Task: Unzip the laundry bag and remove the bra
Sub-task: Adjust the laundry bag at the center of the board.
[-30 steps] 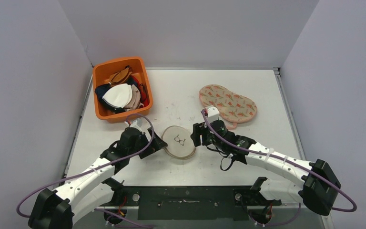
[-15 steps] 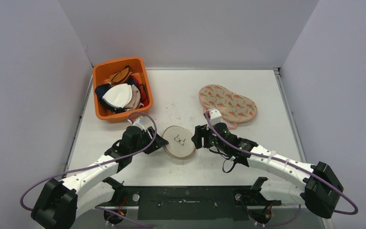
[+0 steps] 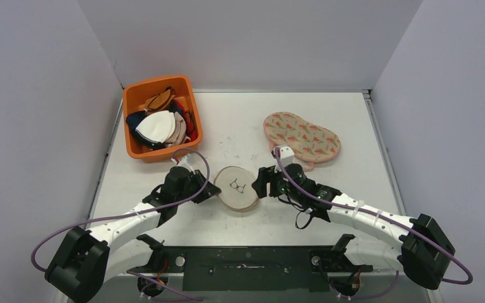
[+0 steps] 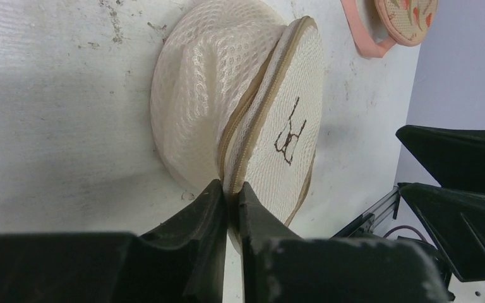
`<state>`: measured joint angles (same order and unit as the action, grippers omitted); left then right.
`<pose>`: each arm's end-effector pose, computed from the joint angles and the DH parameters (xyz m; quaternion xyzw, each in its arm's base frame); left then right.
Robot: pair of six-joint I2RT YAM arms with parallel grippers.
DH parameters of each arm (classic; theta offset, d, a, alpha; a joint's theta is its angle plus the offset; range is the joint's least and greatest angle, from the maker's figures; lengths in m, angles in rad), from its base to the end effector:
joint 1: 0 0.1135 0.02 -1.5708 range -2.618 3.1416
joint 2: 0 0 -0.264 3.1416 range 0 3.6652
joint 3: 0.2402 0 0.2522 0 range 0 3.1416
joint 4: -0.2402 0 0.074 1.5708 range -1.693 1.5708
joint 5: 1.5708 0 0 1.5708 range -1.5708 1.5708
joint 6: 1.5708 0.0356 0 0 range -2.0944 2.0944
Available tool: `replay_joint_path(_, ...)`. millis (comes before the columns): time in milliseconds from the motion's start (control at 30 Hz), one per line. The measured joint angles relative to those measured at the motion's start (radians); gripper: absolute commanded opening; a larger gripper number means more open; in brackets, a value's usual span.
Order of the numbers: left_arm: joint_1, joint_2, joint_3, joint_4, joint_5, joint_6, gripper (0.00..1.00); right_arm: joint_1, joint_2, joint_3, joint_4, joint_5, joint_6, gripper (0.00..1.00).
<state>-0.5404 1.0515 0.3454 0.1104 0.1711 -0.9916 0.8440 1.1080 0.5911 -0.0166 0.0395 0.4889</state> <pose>0.1723 -0.1105 0.1682 -0.1579 0.8669 -0.3780 0.2840 0.1599 0.1777 0.2251 -0.1437 0.8564 0.2929 0.4002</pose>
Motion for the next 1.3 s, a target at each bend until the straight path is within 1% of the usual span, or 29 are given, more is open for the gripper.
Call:
replay_joint_path(33,0.0,0.006,-0.001,0.007,0.0,0.0,0.01,-0.004,0.0,-0.008,0.013,-0.014,0.008,0.72)
replay_joint_path(67,0.0,0.013,-0.004,0.011,0.0,0.001,0.0,-0.011,0.0,-0.017,0.027,-0.031,0.017,0.73)
replay_joint_path(167,0.0,0.026,-0.011,0.022,-0.003,0.0,0.0,-0.041,0.003,-0.039,0.07,-0.083,0.043,0.74)
replay_joint_path(267,0.0,0.042,-0.017,0.039,-0.002,-0.002,0.0,-0.107,0.028,-0.074,0.153,-0.168,0.091,0.74)
replay_joint_path(433,0.009,0.08,-0.033,0.084,0.002,-0.018,0.0,-0.22,0.141,-0.114,0.296,-0.31,0.182,0.72)
replay_joint_path(600,0.021,0.124,-0.055,0.129,0.013,-0.026,0.0,-0.254,0.248,-0.121,0.39,-0.393,0.236,0.67)
replay_joint_path(800,0.026,0.175,-0.066,0.175,0.026,-0.027,0.0,-0.254,0.341,-0.121,0.445,-0.448,0.268,0.58)
replay_joint_path(967,0.027,0.22,-0.066,0.223,0.045,-0.027,0.0,-0.253,0.363,-0.121,0.448,-0.455,0.264,0.46)
replay_joint_path(1167,0.027,0.284,-0.066,0.267,0.07,-0.027,0.0,-0.236,0.366,-0.12,0.419,-0.418,0.228,0.28)
replay_joint_path(1300,0.025,0.313,-0.058,0.285,0.079,-0.025,0.0,-0.226,0.395,-0.114,0.39,-0.378,0.2,0.21)
